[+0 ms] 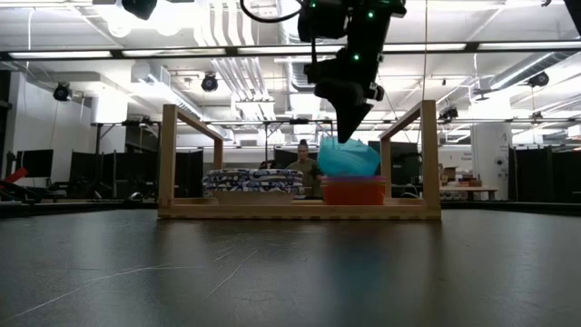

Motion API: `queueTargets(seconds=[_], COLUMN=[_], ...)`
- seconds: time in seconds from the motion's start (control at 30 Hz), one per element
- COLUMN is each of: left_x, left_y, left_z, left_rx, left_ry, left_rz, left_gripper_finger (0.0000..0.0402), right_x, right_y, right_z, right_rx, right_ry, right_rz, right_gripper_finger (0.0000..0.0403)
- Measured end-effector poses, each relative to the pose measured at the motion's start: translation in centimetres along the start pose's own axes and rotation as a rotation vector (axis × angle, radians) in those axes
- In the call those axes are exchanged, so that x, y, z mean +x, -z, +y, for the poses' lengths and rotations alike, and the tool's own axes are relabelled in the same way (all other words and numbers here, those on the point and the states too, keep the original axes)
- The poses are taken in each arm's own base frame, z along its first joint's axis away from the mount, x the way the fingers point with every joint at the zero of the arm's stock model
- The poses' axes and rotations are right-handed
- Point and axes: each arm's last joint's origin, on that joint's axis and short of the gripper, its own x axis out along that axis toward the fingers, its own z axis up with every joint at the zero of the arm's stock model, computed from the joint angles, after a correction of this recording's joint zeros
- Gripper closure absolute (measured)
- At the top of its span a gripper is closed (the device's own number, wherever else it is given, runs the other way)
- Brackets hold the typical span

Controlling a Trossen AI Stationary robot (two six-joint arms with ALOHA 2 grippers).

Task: Place and stack bowls onto a shelf
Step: Stack the small blue bowl on top of the small pink bowl on the shelf, then return to Home Position

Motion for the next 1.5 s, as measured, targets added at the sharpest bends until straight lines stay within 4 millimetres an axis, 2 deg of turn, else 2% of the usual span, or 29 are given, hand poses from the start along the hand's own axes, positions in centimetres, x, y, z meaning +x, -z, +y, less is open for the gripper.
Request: queueTargets(seconds=[0.2,0.43,0.57,0.7,0.8,0.9,1.03,1.17,1.33,1.4,1.5], left_x=[0.0,0.0,0.0,0.0,0.0,0.0,0.0,-0.4,-1.7,-2.2,-2.9], left_y=[0.0,0.0,0.0,0.0,0.1,0.2,0.6,1.2,2.1,2.5,3.6], left_z=[0.0,0.0,0.0,0.0,0.0,0.0,-0.1,-0.1,0.1,0.2,0.2], left_rx=[0.0,0.0,0.0,0.0,0.001,-0.008,-0.022,-0.017,-0.029,-0.044,-0.052], left_ry=[0.0,0.0,0.0,0.001,0.001,0.003,0.008,0.016,0.023,0.021,0.019], left_rz=[0.0,0.0,0.0,0.001,0.008,0.018,0.06,0.127,0.218,0.215,0.198], left_gripper_finger=[0.029,0.029,0.029,0.029,0.029,0.029,0.029,0.029,0.029,0.029,0.029], right_x=[0.6,0.1,0.5,1.1,0.3,-1.1,-2.9,-5.2,-8.5,-9.2,-9.1], right_y=[0.0,-0.5,-0.9,-0.9,-0.7,-0.1,1.9,4.4,8.6,10.3,13.1], right_z=[-0.3,-0.4,-0.2,0.4,1.8,4.0,6.1,6.1,3.8,2.6,1.1], right_rx=[0.037,0.11,0.137,0.11,0.05,-0.006,-0.122,-0.185,-0.217,-0.206,-0.214], right_ry=[-0.004,0.001,-0.011,-0.007,0.0,-0.051,-0.112,-0.162,-0.264,-0.312,-0.376], right_rz=[0.025,-0.015,-0.073,-0.107,-0.199,-0.344,-0.514,-0.667,-0.791,-0.844,-0.925], right_gripper_finger=[0.0336,0.0306,0.0321,0.036,0.0388,0.0392,0.0392,0.0392,0.0392,0.0392,0.0392])
